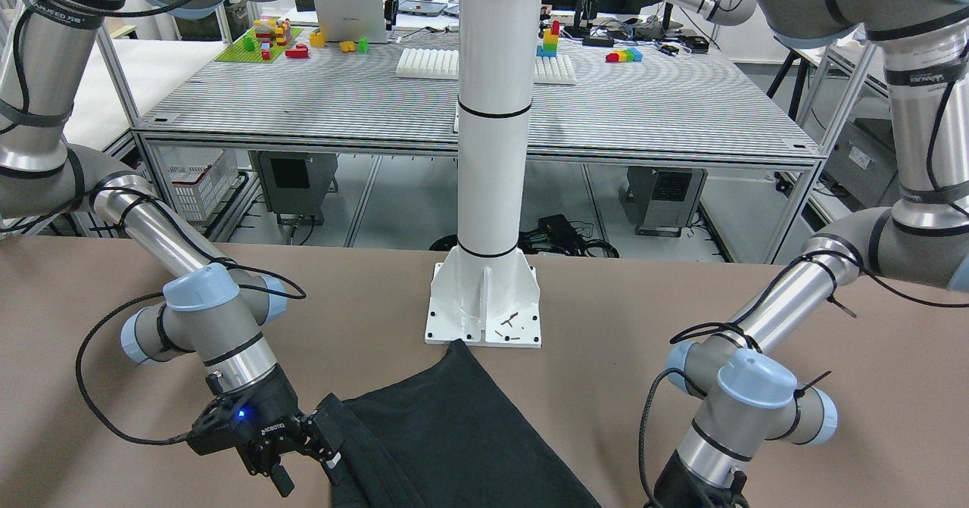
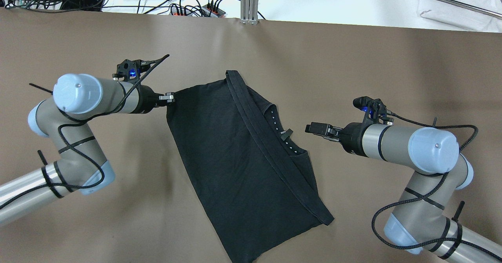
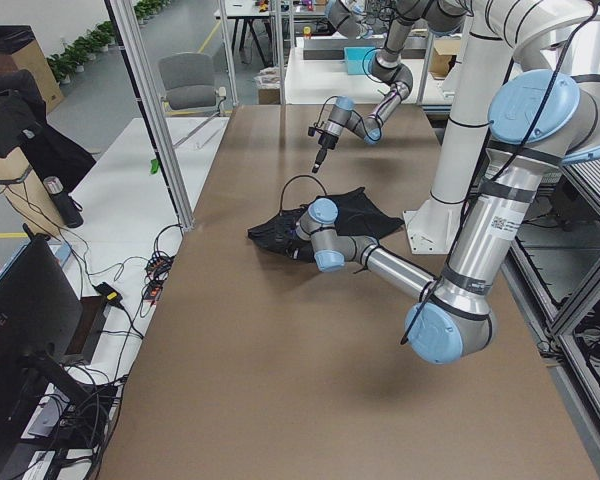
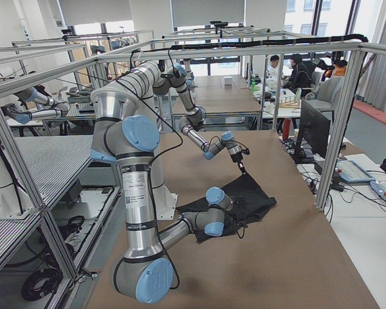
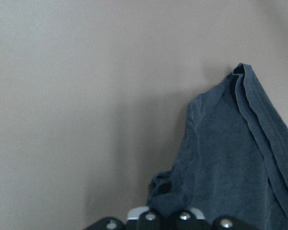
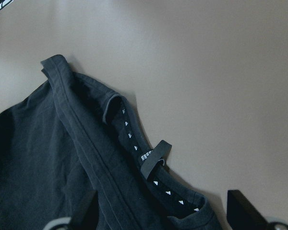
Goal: Fold clothes
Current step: 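Pull the grasped corner away from the robot with the left gripper, straightening the bundle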
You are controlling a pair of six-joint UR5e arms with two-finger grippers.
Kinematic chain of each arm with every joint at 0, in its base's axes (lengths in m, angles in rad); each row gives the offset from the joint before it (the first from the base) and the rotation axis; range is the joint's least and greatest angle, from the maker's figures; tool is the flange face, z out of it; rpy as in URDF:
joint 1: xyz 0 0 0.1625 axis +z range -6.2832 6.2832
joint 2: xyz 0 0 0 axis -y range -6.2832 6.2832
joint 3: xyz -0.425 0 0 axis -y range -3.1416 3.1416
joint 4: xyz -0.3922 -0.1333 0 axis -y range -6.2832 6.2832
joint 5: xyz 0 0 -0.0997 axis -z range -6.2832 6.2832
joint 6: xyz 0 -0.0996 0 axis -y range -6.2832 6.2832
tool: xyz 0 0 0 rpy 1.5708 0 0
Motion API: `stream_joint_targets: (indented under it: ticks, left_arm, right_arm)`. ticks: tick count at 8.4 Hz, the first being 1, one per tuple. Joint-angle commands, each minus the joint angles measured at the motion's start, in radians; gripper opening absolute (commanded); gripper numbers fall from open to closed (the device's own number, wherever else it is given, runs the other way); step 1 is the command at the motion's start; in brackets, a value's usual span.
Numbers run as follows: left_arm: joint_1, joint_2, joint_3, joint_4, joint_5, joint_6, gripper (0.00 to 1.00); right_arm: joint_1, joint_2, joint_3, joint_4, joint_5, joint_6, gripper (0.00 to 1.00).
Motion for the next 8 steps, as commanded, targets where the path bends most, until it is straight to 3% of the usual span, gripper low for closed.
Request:
stream_joint_targets:
  ticks: [1,3,5,6,7,8]
  left_arm:
    - [-0.051,-0.216,0.22,0.083,0.001,0.041,0.0]
    - [-0.067,-0.383,0.424,0.079,0.045,0.063,0.0]
    - [-0.067,-0.449,0.489,0.079,0.065,0.064,0.01]
    - [-0.059,-0.446,0.492,0.077,0.108,0.066,0.08]
    - [-0.047,-0.441,0.494,0.076,0.143,0.087,0.27]
    - [-0.041,-0.442,0.494,0.069,0.148,0.136,0.97]
  right_arm:
    - [0.0,-0.003,0.003,0.002,0.002,0.0,0.94]
    - [-0.002,0.0,0.009,0.003,0.005,0.0,0.94]
    - [-0.005,0.002,0.009,0.003,0.003,0.0,0.94]
    - [-0.005,0.002,0.009,0.003,0.003,0.0,0.94]
    - [-0.007,0.003,0.008,0.005,0.005,0.0,0.94]
    - [-0.008,0.004,0.009,0.005,0.008,0.0,0.94]
